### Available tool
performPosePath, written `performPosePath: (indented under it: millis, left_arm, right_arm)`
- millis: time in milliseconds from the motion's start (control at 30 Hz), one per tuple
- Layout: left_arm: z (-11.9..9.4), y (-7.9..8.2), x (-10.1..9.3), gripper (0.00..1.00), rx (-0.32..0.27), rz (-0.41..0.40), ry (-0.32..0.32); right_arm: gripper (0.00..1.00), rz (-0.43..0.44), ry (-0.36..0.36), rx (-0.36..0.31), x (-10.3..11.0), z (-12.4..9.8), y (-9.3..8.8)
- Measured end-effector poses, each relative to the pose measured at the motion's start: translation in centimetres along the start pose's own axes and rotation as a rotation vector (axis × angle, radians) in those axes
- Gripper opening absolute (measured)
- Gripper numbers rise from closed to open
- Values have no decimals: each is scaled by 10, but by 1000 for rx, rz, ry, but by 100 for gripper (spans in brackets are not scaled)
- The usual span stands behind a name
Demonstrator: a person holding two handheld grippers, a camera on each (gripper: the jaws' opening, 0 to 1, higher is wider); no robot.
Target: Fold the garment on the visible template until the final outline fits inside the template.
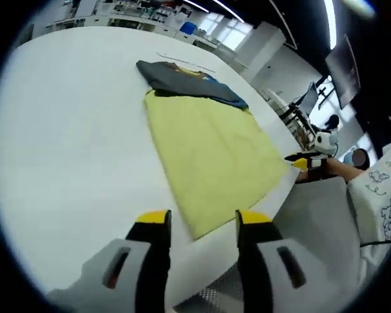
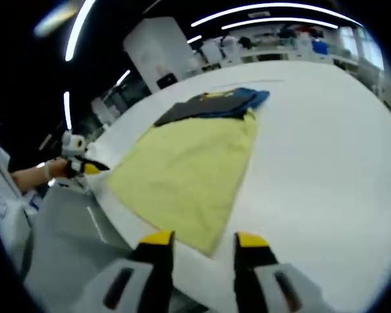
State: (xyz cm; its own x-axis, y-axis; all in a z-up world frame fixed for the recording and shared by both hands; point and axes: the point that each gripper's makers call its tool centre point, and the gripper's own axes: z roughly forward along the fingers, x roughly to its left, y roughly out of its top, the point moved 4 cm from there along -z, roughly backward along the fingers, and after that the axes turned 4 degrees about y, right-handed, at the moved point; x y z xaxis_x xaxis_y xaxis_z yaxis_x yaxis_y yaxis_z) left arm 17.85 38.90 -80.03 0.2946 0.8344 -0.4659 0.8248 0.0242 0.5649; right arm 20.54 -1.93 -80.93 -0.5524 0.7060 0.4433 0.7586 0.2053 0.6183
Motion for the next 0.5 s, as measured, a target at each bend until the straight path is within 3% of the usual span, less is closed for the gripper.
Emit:
performPosePath:
  millis: [233, 500]
  left_arm:
    - [5, -10, 0, 31, 18, -54, -9]
    - [12, -16, 5, 13, 35, -78, -29]
  right_arm:
    - [24, 15, 27, 23, 2, 5, -5]
    - [11, 72, 46, 3, -1, 10, -4]
